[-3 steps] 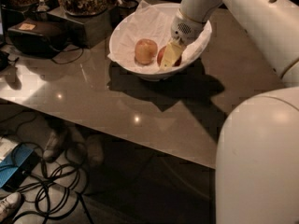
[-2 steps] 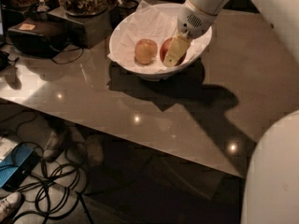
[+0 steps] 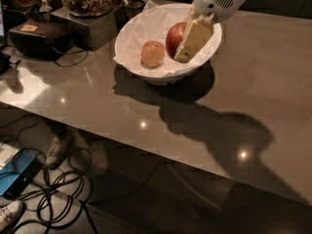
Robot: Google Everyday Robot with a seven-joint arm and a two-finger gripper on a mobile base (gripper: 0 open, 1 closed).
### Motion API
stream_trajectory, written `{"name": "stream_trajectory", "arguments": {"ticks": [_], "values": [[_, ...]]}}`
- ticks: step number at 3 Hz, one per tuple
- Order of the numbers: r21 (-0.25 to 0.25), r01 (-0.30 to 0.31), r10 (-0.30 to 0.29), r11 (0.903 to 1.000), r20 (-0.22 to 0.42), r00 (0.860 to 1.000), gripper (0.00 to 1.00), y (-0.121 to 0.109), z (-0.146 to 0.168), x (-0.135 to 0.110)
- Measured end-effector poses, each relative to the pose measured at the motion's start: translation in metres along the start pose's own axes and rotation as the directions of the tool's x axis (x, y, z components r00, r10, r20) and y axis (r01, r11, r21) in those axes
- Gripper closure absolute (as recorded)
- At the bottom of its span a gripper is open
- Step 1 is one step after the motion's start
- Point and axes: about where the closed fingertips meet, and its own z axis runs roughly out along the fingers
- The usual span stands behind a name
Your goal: Pick apple from white bowl
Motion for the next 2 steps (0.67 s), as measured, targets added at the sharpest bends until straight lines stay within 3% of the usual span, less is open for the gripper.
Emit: {"name": "stream_trajectory", "arguments": {"ticks": [1,2], "values": [[-0.016,0.105,-0.104,0.9943,0.031,0.994,1.0,0.027,-0.025,-0.012],[0.009,0.18,-0.18,0.9837,0.051,0.982,1.0,0.052,-0.047,-0.021]]}}
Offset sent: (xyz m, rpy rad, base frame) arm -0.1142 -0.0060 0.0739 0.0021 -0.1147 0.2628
